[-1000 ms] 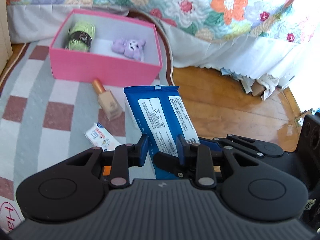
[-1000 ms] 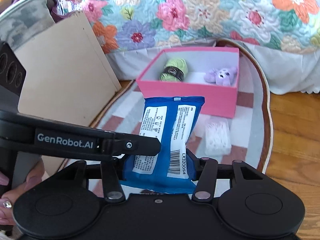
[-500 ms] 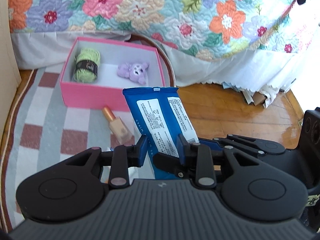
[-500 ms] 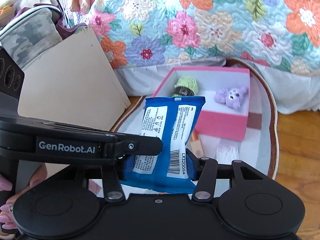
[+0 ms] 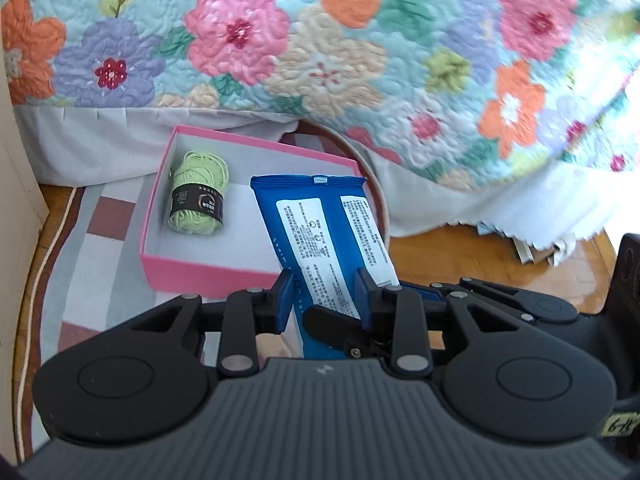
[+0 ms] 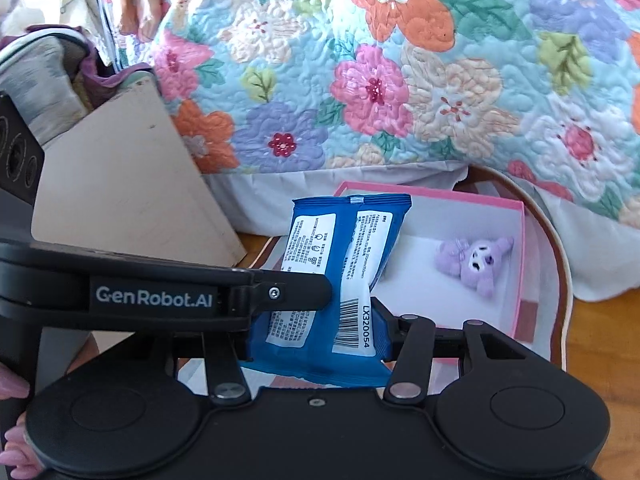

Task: Organize objects
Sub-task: 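Carry the blue wet-wipe pack into the pink box with the left tool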

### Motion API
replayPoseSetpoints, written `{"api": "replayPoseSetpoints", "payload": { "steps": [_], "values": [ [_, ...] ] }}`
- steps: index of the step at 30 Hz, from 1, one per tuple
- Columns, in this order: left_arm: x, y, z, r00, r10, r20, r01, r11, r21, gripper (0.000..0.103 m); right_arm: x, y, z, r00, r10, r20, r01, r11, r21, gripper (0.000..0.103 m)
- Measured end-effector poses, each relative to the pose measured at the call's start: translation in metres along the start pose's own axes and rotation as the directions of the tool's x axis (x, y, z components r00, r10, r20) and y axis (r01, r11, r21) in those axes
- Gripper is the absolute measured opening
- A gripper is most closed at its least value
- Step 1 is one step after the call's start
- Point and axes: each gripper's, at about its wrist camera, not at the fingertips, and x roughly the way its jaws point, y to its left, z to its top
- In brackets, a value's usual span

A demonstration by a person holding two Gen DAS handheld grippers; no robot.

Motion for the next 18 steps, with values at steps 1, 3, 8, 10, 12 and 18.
{"api": "replayPoseSetpoints", "payload": {
  "steps": [1, 3, 8, 10, 12, 18],
  "values": [
    [0.009, 0.005, 0.006, 1.000, 0.003, -0.006, -0.003, 1.000, -0.002, 0.031, 0.010, -0.003, 0.005, 1.000, -0.004, -0.006, 0.004, 1.000, 0.000, 0.056],
    [0.027, 0.014, 0.016, 1.000, 0.009, -0.023, -0.010, 1.000, -0.014, 0.031, 0.028, -0.009, 0.012, 1.000, -0.014, -0.016, 0.014, 1.000, -0.001, 0.056],
    [0.082, 0.035, 0.036, 0.997, 0.017, -0.072, -0.020, 0.999, -0.040, 0.031, 0.079, -0.037, 0.023, 0.998, -0.037, -0.058, 0.039, 0.999, 0.035, 0.055],
    [0.105, 0.042, 0.042, 0.997, 0.017, -0.080, -0.021, 0.998, -0.053, 0.031, 0.097, -0.050, 0.025, 0.997, -0.039, -0.065, 0.043, 0.997, 0.060, 0.055],
    [0.126, 0.050, 0.047, 0.996, 0.016, -0.092, -0.022, 0.997, -0.068, 0.031, 0.116, -0.064, 0.026, 0.997, -0.039, -0.071, 0.045, 0.996, 0.075, 0.055],
    [0.183, 0.071, 0.056, 0.989, 0.003, -0.145, -0.019, 0.994, -0.111, 0.031, 0.165, -0.108, 0.023, 0.993, 0.003, -0.122, 0.021, 0.980, 0.198, 0.055]
  ]
}}
